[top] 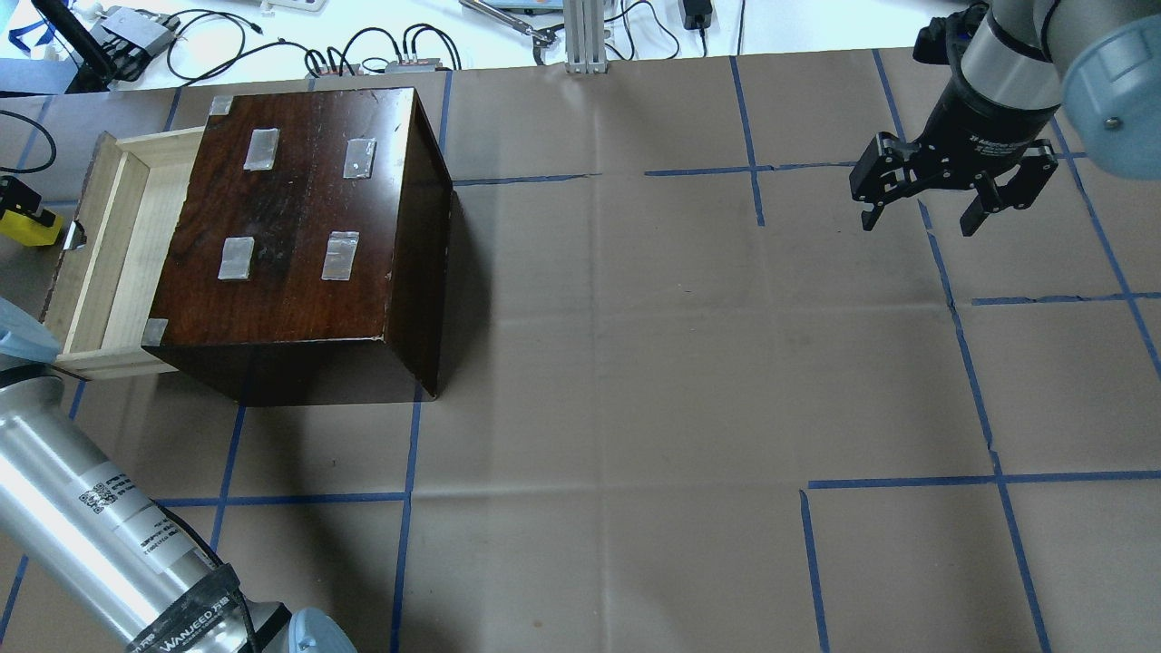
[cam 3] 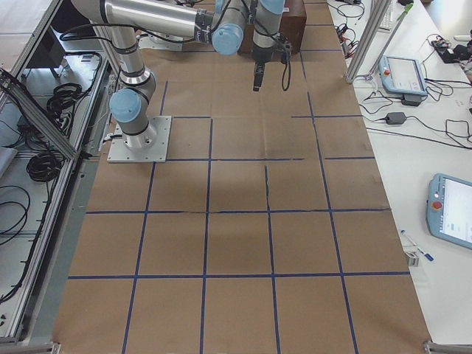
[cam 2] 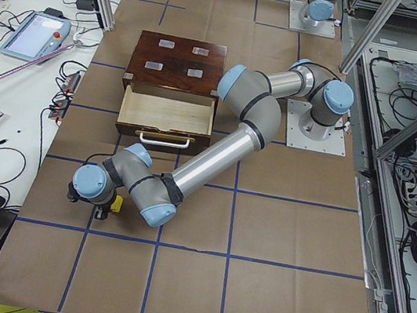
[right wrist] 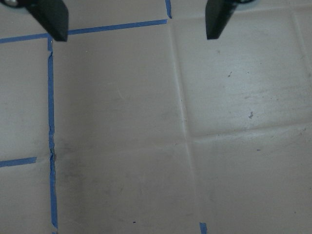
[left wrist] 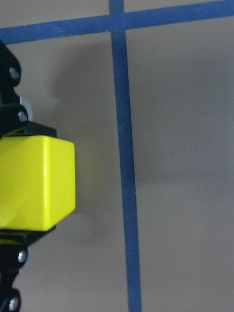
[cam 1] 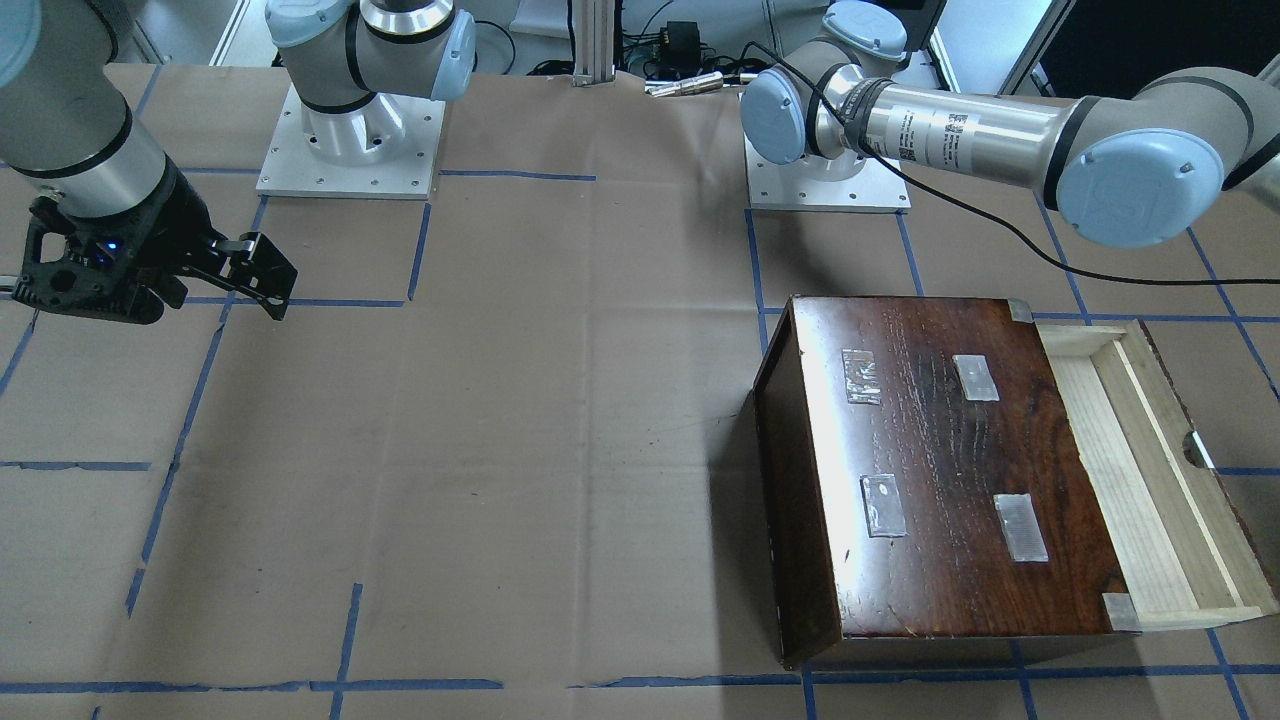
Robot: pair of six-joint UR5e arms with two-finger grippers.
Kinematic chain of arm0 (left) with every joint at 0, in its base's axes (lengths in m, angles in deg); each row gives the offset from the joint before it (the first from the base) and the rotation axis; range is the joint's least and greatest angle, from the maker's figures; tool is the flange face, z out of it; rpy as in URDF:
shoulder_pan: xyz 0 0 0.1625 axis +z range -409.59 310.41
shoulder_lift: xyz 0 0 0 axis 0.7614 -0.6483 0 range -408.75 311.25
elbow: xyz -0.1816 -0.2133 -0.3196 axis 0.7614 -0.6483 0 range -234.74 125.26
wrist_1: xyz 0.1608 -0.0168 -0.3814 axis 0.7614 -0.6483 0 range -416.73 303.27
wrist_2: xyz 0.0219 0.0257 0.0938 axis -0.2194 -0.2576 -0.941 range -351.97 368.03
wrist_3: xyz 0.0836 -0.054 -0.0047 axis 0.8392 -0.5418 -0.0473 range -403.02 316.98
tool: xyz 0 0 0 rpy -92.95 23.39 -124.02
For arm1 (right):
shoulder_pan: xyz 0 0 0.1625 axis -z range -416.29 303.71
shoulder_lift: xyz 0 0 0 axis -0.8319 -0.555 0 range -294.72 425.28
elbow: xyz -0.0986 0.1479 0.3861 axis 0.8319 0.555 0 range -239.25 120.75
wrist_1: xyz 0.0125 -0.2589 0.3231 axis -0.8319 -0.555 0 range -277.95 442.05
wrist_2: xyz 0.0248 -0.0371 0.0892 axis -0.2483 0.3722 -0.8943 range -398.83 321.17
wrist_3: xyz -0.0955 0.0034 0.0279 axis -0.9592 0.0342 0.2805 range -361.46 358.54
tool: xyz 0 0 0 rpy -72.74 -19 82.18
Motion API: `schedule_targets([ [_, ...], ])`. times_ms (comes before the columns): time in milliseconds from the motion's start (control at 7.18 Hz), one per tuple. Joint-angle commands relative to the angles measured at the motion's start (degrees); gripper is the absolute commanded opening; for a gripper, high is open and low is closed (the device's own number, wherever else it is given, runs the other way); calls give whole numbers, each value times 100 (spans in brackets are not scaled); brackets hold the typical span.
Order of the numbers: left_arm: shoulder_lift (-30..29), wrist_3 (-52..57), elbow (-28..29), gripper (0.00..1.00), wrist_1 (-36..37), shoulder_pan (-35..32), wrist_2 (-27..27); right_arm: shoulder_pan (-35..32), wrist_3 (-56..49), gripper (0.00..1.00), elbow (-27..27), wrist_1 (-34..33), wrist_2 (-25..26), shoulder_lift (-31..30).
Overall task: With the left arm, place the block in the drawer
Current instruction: 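Lift the yellow cube and carry it over the open drawer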
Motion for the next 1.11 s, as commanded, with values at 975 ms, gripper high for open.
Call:
schedule_targets([
  [975, 4138, -90, -4523, 45, 665, -8, -76, 0, 0, 100, -4, 0, 0, 0],
])
